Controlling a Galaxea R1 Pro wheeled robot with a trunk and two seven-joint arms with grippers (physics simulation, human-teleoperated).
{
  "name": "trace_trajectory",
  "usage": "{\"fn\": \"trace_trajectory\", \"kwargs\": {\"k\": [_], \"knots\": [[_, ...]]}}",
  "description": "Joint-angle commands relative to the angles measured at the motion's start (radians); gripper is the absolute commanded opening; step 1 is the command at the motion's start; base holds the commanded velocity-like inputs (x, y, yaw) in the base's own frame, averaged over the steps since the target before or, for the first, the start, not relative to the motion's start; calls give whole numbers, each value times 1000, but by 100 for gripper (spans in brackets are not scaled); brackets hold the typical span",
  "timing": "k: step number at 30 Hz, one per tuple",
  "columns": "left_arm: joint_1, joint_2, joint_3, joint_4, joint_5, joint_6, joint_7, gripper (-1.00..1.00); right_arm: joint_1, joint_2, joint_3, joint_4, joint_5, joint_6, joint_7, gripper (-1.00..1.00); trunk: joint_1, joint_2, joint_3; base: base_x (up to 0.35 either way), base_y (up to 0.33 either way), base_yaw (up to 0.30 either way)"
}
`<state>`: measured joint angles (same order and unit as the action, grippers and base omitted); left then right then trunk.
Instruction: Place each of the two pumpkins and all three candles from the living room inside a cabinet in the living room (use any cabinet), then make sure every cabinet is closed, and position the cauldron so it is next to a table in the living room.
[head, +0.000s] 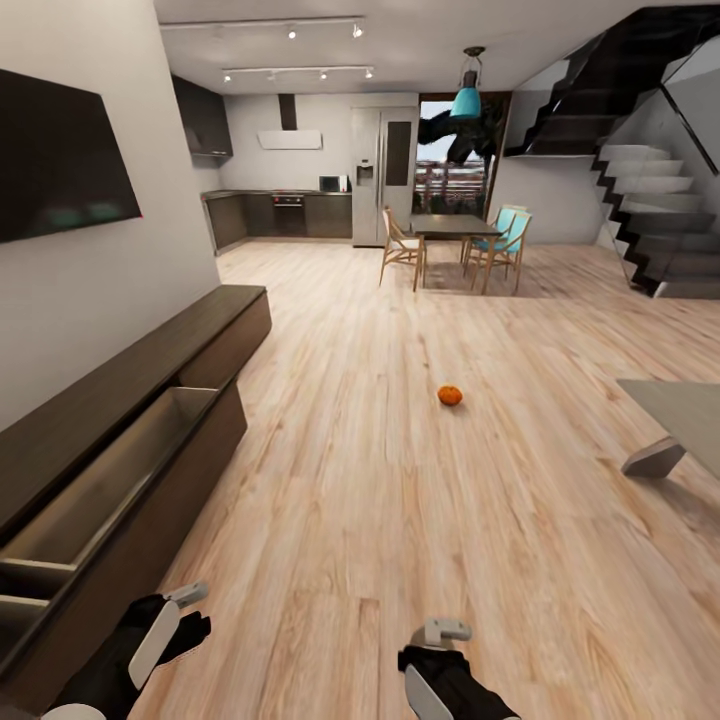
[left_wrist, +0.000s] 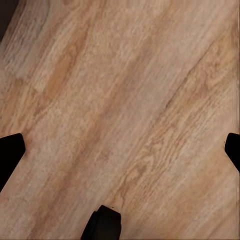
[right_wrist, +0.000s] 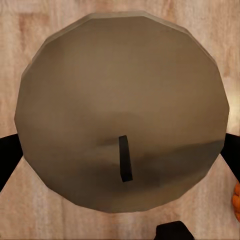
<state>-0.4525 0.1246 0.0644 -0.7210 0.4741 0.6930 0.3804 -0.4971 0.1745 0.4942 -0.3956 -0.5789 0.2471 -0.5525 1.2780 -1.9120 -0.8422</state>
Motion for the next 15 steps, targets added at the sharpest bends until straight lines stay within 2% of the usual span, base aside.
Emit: {"fn": "trace_trajectory", "kwargs": {"k": [1,10,15], "knots": [[0,0,0,0,0,0,0,100,0,0,0,0,1,0,0,-100,0,0,0,331,0,0],[0,0,0,0,-1,0,0,100,0,0,0,0,-2,-2,0,-100,0,0,0,332,39,0],[0,0,0,0,-2,-1,0,100,0,0,0,0,-1,-43,0,-100,0,0,0,333,25,0]]}}
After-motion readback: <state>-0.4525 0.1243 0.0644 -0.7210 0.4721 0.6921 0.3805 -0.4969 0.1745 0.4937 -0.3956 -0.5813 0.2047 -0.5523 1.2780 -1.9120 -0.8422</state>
